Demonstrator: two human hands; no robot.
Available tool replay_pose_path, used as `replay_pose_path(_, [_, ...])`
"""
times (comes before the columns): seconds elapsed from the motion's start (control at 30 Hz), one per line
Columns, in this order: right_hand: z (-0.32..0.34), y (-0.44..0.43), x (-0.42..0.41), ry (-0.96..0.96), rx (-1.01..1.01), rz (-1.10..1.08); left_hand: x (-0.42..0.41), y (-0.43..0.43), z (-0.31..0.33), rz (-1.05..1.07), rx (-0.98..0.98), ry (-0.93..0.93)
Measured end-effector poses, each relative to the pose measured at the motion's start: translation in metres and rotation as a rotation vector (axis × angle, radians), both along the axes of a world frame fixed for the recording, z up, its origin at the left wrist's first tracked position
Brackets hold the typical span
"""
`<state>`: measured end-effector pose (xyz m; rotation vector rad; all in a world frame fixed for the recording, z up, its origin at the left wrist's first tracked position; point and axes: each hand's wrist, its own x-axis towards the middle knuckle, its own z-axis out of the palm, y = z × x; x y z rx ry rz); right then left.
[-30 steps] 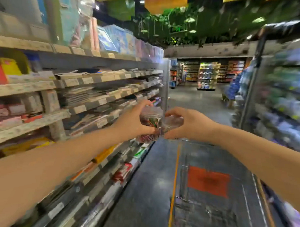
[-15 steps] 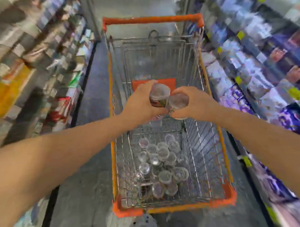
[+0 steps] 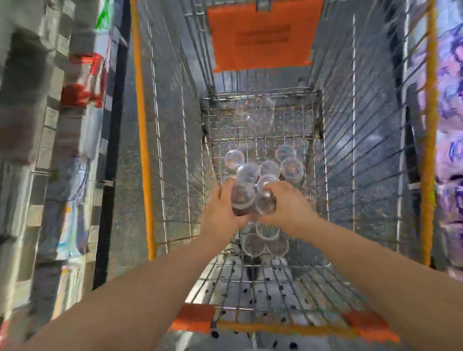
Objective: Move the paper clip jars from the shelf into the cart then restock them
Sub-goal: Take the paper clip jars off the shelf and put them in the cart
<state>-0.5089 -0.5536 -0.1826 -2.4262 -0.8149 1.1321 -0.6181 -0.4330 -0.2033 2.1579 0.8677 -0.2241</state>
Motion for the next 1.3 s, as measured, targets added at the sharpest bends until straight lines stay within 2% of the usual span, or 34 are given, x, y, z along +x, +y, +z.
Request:
replay_pose_path(0.17, [-0.045, -0.011, -0.028, 0.005, -0.109, 0.051, -0.026, -0.022, -0.042, 0.138, -0.017, 0.194])
replay_pose_path(0.43, [-0.080, -0.022, -0.039, -0.112, -0.083, -0.074, -0.024, -0.022, -0.079, 0.150, -0.062, 0.250])
replay_pose_path(0.67, [-0.090, -0.020, -0.044, -0.162, -0.065, -0.118, -0.019, -0.026, -0.089, 0.016, -0.102, 0.184])
replay_pose_path(0.9, [-0.091, -0.015, -0.039, -0.181, -0.112, -0.107, -0.028, -0.029, -0.090, -0.049, -0.087, 0.237])
replay_pose_path(1.17, [-0.075, -0.017, -0.047, -0.196, -0.132, -0.117, -0.015, -0.026, -0.068, -0.153, 0.068, 0.175])
replay_pose_path(1.3, [-0.052, -0.015, -0.048, -0.170, -0.106, -0.118, -0.007, -0.023, -0.037, -0.295, 0.160, 0.056])
